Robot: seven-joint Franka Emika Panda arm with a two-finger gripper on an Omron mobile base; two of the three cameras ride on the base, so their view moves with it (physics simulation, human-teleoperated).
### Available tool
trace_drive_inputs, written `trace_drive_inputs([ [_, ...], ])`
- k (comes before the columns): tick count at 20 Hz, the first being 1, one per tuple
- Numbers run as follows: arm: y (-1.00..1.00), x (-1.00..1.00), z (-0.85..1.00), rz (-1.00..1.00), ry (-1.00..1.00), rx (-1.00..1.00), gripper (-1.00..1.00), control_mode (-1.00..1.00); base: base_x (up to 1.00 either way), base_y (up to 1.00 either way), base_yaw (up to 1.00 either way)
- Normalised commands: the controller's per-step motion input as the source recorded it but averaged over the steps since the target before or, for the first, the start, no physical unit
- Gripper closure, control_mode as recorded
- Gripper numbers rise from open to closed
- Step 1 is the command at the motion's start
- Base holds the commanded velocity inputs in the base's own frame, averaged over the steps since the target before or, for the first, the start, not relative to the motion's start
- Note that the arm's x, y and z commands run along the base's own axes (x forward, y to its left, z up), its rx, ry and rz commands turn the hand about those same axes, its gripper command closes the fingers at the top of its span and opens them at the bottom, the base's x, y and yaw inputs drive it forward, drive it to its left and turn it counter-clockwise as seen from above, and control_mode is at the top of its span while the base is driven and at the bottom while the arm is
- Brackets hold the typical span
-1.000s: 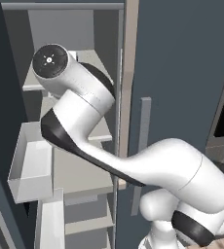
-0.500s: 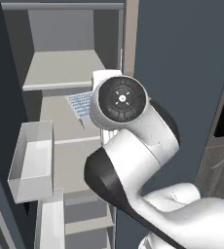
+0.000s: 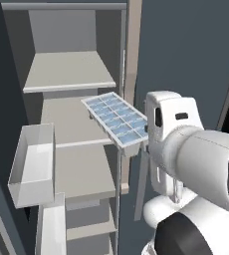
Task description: Open the freezer door, pick up the ice cube tray from the freezer, and place it on the dining counter.
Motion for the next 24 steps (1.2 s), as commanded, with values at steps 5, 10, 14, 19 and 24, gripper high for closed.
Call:
trace_drive_inputs([
  [5, -0.54, -0.92, 0.5, 0.01, -0.07, 0.0, 1.0, -1.0, 0.0, 0.0, 0.0],
  [10, -0.59, -0.56, 0.31, -0.01, 0.0, 0.0, 1.0, -1.0, 0.0, 0.0, 0.0],
  [14, -0.39, 0.02, 0.02, -0.05, 0.0, 0.0, 1.0, -1.0, 0.0, 0.0, 0.0],
  [19, -0.32, 0.14, 0.0, -0.05, 0.0, 0.0, 1.0, -1.0, 0.0, 0.0, 0.0],
  [24, -0.38, 0.05, 0.0, -0.03, 0.0, 0.0, 1.0, -1.0, 0.0, 0.0, 0.0],
])
